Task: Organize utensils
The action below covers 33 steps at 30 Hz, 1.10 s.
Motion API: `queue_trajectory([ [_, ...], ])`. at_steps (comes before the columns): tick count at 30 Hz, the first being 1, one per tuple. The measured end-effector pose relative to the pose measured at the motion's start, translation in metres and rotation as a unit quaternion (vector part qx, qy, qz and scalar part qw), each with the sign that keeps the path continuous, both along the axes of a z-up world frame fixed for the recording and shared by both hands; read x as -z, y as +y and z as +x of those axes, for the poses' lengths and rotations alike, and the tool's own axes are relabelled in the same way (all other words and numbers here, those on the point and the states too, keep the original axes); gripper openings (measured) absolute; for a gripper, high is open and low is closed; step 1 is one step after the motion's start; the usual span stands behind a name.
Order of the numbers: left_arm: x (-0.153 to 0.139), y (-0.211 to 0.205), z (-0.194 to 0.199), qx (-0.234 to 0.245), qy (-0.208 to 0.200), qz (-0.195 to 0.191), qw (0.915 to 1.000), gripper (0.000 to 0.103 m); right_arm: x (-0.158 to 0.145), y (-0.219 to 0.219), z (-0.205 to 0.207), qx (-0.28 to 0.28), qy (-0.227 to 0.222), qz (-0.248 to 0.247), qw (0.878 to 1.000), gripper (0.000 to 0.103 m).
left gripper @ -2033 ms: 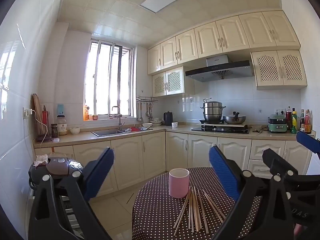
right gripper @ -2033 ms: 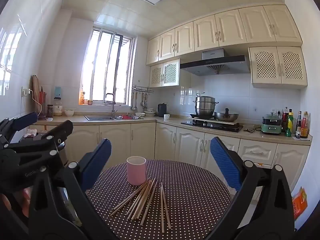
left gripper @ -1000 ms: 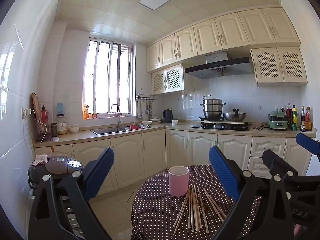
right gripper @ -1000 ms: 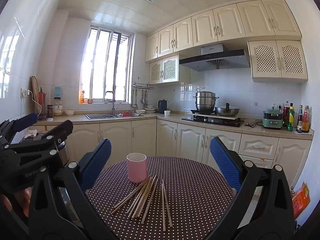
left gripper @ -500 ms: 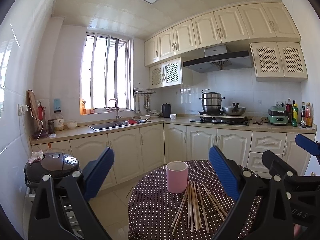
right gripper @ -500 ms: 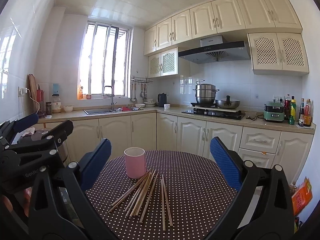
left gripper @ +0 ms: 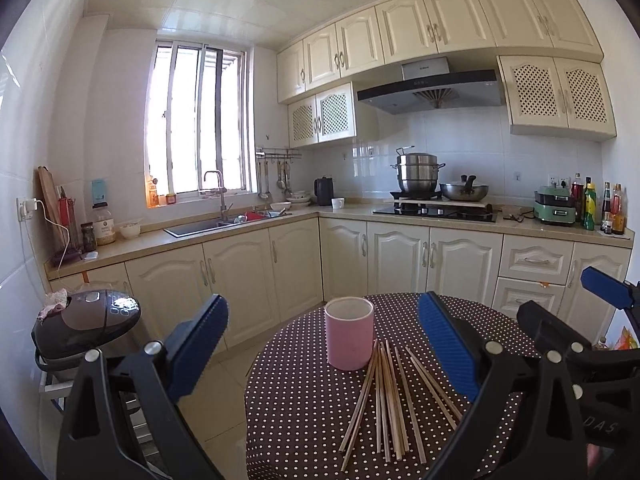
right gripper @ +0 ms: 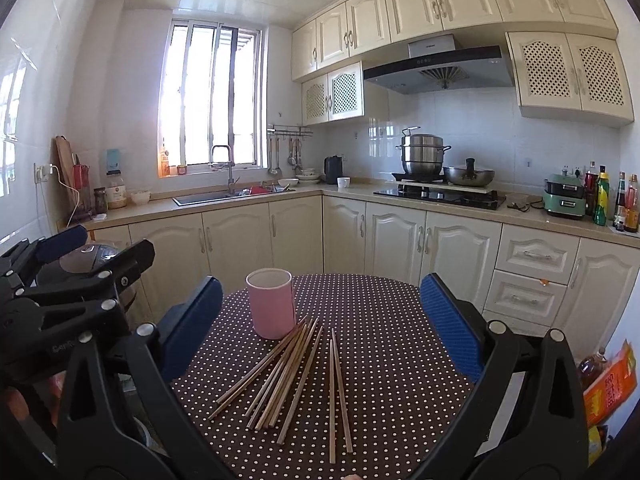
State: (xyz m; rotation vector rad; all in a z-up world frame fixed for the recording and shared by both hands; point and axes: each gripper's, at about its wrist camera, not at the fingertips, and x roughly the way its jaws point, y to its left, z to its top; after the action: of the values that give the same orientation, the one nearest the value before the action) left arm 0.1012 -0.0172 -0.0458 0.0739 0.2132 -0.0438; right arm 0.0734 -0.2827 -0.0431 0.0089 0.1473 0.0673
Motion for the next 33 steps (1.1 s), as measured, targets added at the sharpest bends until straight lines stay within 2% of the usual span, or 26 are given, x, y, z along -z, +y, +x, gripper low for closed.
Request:
queue_trajectory([
  [7,0.030,0.005,0.052,0.032,0.072,0.000,0.9969,0.094,0.023,0.005,0.044,0.003,0.061,-0.010,0.998,0.097],
  [13,0.069,0.012,0.109,0.067,0.152,-0.006,0.9861,0.094,0.052,-0.001,0.087,0.013,0.126,-0.012,0.992,0.097],
  [18,0.110,0.006,0.159,0.096,0.229,0.002,0.9686,0.094,0.070,-0.010,0.121,0.032,0.174,-0.018,0.984,0.097],
  [20,0.124,0.002,0.178,0.105,0.257,0.017,0.9606,0.094,0.077,-0.015,0.134,0.030,0.194,-0.022,0.980,0.097],
  [22,0.139,-0.004,0.195,0.111,0.280,0.039,0.9529,0.085,0.086,-0.019,0.148,0.022,0.218,-0.024,0.975,0.097],
  [24,0.152,-0.006,0.213,0.113,0.309,0.047,0.9432,0.066,0.093,-0.027,0.163,0.012,0.244,-0.020,0.970,0.097],
  [26,0.164,-0.009,0.227,0.128,0.342,0.042,0.9300,0.060,0.101,-0.031,0.177,0.003,0.270,-0.014,0.963,0.097],
  [27,0.169,-0.009,0.233,0.128,0.352,0.044,0.9262,0.057,0.105,-0.033,0.183,-0.004,0.284,-0.011,0.959,0.097],
  [30,0.181,-0.020,0.244,0.147,0.366,0.067,0.9167,0.056,0.116,-0.037,0.200,-0.028,0.321,0.000,0.947,0.094],
  [33,0.190,-0.027,0.256,0.155,0.384,0.075,0.9073,0.056,0.129,-0.043,0.216,-0.057,0.366,0.028,0.928,0.081],
])
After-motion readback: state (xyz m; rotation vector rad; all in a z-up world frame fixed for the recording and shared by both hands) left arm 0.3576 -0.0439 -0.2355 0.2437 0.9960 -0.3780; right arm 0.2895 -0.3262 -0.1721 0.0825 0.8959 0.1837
